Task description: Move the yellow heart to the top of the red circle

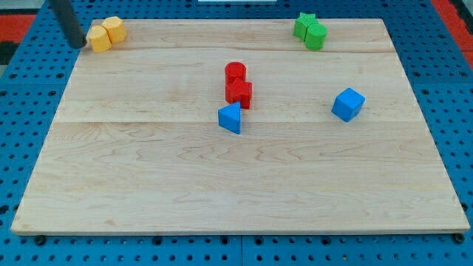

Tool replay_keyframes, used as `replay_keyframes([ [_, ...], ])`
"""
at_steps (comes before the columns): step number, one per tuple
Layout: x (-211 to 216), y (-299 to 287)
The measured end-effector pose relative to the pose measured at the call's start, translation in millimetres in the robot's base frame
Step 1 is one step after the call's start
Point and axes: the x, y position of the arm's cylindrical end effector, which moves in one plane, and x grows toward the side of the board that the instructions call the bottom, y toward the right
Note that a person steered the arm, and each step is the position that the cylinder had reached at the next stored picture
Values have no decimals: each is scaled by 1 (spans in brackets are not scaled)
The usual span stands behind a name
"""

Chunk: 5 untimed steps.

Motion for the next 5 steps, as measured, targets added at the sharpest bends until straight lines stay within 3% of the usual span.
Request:
replay_keyframes([
  [3, -14, 19],
  [5, 35, 98],
])
